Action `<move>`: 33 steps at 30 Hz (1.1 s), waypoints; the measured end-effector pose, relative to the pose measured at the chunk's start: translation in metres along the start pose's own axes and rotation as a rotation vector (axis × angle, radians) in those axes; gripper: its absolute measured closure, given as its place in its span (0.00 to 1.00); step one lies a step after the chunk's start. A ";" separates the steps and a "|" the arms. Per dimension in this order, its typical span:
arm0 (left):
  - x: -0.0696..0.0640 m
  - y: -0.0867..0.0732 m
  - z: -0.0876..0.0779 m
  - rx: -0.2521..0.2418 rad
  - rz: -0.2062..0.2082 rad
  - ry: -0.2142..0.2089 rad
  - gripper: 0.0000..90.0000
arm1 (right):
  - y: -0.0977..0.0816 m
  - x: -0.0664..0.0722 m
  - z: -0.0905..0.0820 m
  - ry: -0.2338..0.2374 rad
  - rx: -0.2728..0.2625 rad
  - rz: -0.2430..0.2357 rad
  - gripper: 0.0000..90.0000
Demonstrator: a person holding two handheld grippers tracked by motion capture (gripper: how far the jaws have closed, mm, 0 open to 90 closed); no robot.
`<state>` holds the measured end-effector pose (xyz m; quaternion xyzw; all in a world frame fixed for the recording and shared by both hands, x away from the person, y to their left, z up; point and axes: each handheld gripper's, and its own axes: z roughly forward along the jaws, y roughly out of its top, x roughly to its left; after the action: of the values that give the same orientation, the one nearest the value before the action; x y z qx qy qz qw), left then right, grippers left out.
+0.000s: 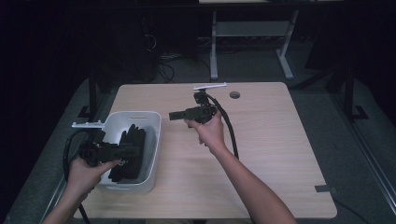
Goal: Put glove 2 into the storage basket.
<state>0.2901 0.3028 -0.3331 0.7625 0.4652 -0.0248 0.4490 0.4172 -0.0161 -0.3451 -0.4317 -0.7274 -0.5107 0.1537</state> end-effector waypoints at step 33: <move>-0.044 0.025 0.053 0.034 0.070 -0.076 0.49 | -0.027 -0.043 -0.083 -0.026 -0.090 0.066 0.61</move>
<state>0.3035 0.2314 -0.3286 0.7841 0.4205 -0.0459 0.4541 0.4025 -0.1116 -0.3542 -0.4686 -0.6910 -0.5319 0.1413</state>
